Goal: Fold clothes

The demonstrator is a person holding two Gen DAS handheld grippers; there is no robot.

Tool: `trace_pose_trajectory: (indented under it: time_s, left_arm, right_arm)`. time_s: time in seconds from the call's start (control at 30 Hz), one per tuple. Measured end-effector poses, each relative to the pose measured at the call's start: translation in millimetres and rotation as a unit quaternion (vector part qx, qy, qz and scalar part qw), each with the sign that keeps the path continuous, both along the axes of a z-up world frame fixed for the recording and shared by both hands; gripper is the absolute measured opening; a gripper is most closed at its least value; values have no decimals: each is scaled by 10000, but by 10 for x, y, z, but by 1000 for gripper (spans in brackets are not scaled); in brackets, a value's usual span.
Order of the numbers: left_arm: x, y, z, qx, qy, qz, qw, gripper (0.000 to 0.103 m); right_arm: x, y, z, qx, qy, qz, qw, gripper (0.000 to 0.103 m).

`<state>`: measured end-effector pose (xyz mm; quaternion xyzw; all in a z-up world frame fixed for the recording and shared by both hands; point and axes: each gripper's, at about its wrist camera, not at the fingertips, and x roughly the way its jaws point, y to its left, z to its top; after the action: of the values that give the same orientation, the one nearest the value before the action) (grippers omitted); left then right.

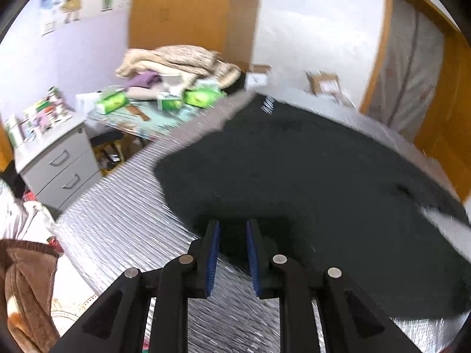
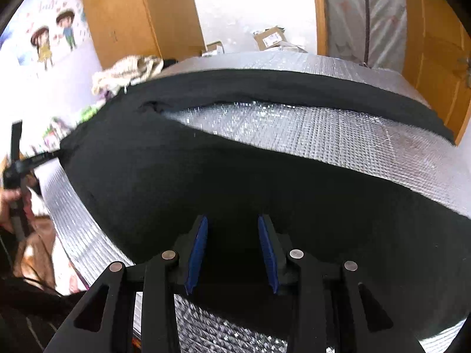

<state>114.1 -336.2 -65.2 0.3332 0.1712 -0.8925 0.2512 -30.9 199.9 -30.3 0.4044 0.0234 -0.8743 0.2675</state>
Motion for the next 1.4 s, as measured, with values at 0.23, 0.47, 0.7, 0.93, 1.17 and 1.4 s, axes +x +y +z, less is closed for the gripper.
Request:
trace_pose_trajectory:
  time_s: [0.23,0.47,0.7,0.93,1.17,1.4]
  left_arm:
    - [-13,-412,-110,542,30,437,9976,39]
    - [-38,-643,-228,844,67,688,9940,44]
    - [-132,-696,-243,1223,224,789,9891,12]
    - [0,-742,-218,1131,317,963,9884,8]
    - [71,-786,-229,1107,227,1006,9885,9]
    - [116,-693,-91,854,181,1019,9910,11]
  right_arm:
    - [-95,-101,40,-130,28,76,9999,40]
    - [-133,-169,67,-102,55,128,9999,40]
    - [-153,-172,26,-54,-39,63,10000,40]
    - [-138,-133,17,-37,-86,-44,9999,40]
    - [-120,-184,20,-87,-119,-7,9999,40]
    - [-113,-37,62,-90,-8,-269,9996,40]
